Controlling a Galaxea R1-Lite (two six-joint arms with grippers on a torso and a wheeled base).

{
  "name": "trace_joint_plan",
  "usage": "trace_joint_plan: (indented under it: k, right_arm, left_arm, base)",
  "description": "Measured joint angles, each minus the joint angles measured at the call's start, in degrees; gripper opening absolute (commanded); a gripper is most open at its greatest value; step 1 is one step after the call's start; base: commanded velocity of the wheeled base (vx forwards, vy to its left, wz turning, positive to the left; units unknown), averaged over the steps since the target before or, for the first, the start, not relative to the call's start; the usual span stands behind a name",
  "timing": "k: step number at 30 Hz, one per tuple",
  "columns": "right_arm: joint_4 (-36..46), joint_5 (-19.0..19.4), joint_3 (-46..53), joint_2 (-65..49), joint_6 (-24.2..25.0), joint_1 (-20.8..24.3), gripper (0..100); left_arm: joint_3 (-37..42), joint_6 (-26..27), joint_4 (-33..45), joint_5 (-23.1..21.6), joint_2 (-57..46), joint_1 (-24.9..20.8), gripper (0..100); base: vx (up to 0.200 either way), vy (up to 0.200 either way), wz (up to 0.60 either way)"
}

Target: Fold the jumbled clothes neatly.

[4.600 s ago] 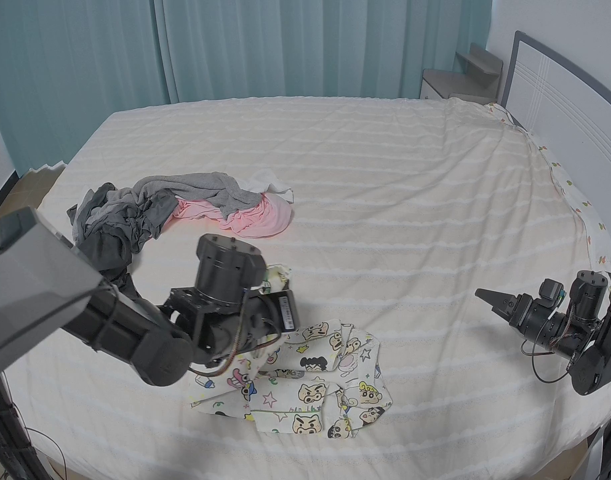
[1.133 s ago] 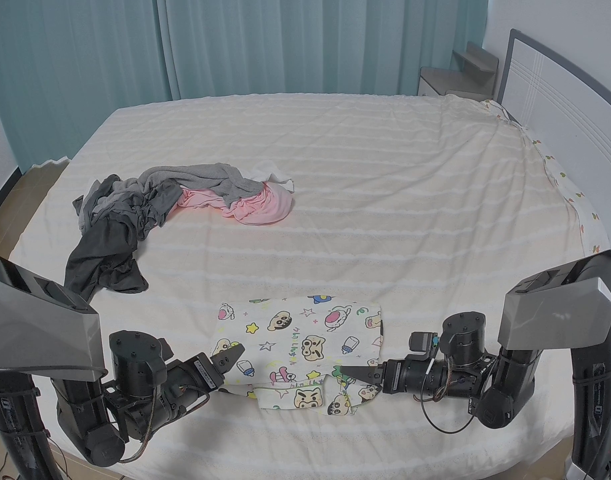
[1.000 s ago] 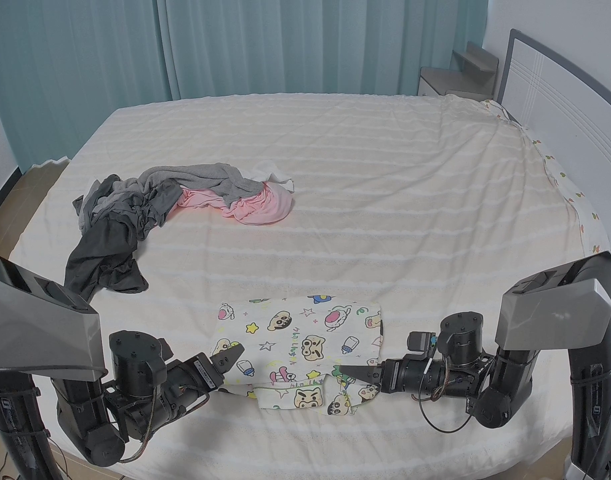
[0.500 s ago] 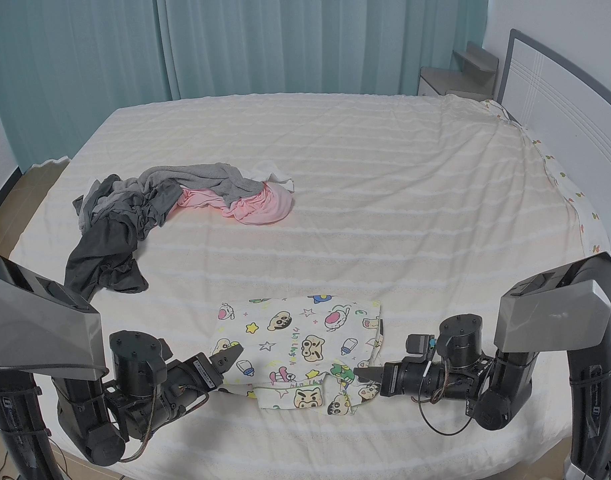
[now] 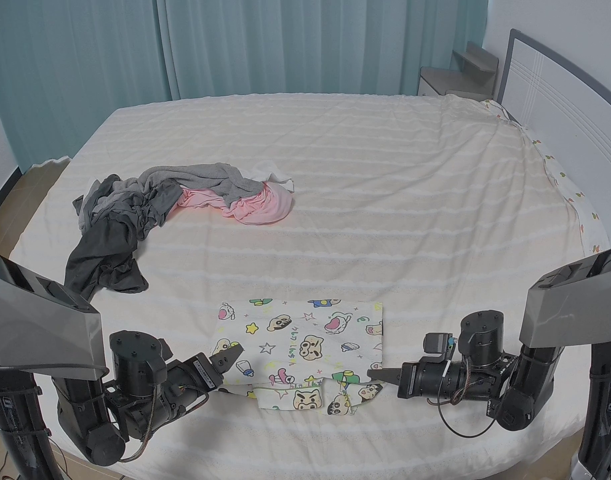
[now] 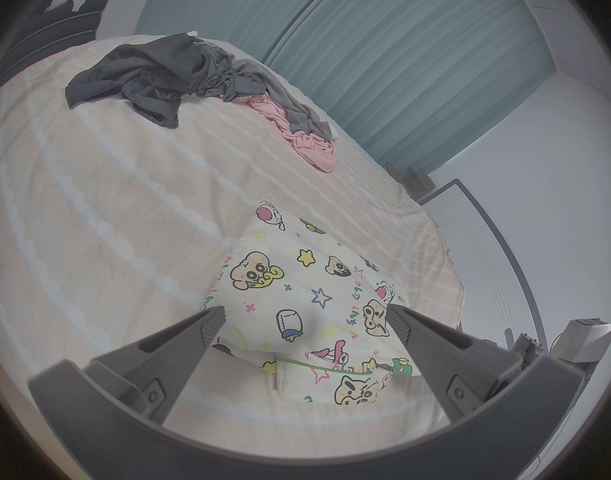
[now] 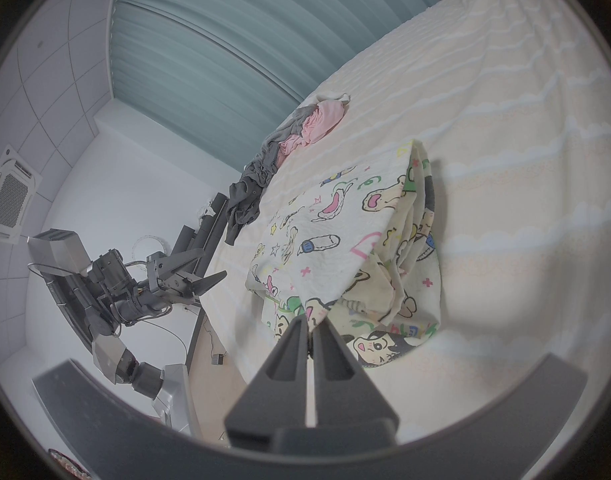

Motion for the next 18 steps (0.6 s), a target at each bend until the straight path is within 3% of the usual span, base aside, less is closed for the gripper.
trace_joint_plan:
  k: [9,18]
  right_arm:
    - [2.22,2.82,2.85,-2.78,0.09,-0.68,0]
    - [2.41,3.12,5.32,-3.47,0.02,-1.27,0]
  left_arm:
    - [-0.13,0.02,0.0,0.0,0.0,0.1,100]
    - [-0.2,0.02,0.0,-0.04,0.0,0.3,100]
  base:
    - [0.0,0.0,0.0]
    - [0.0,0.0,0.0]
